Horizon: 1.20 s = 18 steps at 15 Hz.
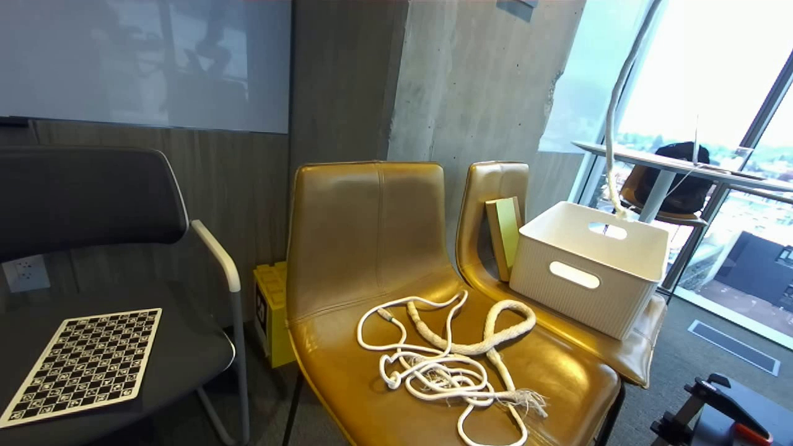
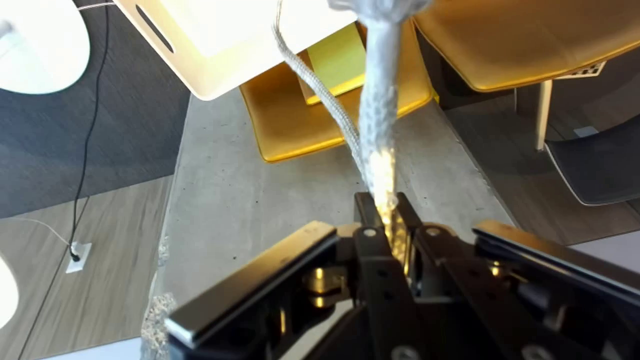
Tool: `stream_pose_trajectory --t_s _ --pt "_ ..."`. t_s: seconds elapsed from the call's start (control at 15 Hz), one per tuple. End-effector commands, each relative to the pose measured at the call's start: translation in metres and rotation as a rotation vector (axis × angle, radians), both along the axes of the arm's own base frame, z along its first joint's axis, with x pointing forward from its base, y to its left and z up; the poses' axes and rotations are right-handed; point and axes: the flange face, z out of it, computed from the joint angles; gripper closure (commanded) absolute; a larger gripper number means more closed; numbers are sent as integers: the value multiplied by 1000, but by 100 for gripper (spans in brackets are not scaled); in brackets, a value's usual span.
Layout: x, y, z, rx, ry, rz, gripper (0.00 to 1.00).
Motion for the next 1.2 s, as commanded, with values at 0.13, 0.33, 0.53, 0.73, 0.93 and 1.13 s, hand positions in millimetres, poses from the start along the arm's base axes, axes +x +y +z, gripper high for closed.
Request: stream_pose_trajectory --t_s 0.13,0.33,0.53,0.73,0.93,1.13 --pt "56 -52 -83 29 91 -30 97" --pt "67 -62 -125 33 196 -44 97" --pt "62 -62 -145 15 289 -43 97" --pt "62 -60 -161 0 347 -37 97" --pt "67 -45 -182 -6 395 -6 80" --pt "67 -27 -197 -12 430 18 49"
